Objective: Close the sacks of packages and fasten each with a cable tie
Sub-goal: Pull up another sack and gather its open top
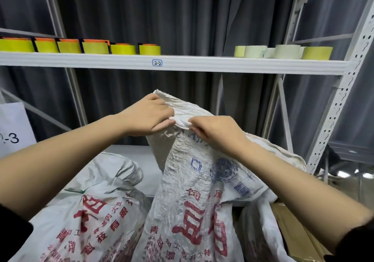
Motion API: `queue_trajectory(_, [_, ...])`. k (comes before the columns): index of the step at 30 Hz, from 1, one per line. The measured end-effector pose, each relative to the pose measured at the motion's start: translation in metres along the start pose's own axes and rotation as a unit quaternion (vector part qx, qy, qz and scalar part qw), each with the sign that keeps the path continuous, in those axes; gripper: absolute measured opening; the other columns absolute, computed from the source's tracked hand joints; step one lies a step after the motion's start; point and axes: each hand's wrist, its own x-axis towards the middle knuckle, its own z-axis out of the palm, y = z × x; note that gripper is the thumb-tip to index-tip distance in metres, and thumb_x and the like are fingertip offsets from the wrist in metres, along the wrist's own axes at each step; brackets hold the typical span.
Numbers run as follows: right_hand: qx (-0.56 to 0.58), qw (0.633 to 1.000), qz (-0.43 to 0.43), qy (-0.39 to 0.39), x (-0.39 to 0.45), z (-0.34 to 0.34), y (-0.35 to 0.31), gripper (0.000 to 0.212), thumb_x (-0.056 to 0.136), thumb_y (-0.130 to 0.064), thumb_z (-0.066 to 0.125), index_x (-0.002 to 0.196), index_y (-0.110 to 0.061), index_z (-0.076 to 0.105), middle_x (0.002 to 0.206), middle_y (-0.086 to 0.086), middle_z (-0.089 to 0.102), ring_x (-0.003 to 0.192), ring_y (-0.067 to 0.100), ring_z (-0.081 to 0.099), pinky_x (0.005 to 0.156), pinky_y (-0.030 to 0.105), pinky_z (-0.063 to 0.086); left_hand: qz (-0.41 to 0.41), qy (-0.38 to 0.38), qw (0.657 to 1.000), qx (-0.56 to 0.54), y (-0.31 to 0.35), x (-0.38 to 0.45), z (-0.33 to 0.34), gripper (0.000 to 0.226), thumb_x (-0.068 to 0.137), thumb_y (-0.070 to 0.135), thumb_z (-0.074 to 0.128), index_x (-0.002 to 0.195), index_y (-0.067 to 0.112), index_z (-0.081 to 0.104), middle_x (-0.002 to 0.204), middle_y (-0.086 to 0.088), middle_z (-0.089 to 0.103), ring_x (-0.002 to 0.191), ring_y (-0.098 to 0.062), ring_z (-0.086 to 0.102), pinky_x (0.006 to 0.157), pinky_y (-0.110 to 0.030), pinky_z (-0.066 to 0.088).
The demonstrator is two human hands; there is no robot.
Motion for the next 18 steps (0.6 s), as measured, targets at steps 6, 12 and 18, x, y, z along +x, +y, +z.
queue_trajectory(6, [-0.143,0.974,-0.112,0.137,-0.015,0.015,-0.002,0.015,0.096,-0.020,0.057,0.090,-0.014,0.069,0.065,-0.004,0.059,0.052,0.017,0.052,0.040,0.029,0.036,-0.017,0.053,0.998,0.024,0.007,0.000,0.005,0.032,0.094,0.037,0.036,0.081,0.014,0.054,0.081,-0.004,0.058,0.082,-0.026,0.050,0.096,-0.038,0.032])
queue_trajectory(12, [-0.130,0.977,-0.074,0.155,-0.020,0.017,-0.005,0.016,0.096,-0.022,0.057,0.088,-0.016,0.070,0.063,-0.004,0.059,0.049,0.017,0.052,0.039,0.028,0.035,-0.420,0.130,0.888,-0.136,0.069,-0.015,0.005,0.029,0.081,0.048,0.066,0.106,0.033,0.064,0.101,-0.001,0.047,0.094,-0.018,0.046,0.086,-0.037,0.034])
queue_trajectory(18, [-0.151,0.972,-0.089,0.159,-0.025,0.023,-0.029,0.016,0.090,-0.009,0.058,0.094,-0.015,0.071,0.063,-0.003,0.054,0.050,0.016,0.047,0.041,0.030,0.032,-0.546,0.174,0.532,-0.623,0.085,-0.002,-0.006,0.041,0.094,0.017,0.055,0.135,0.019,0.051,0.090,-0.001,0.060,0.073,-0.009,0.056,0.062,-0.015,0.048])
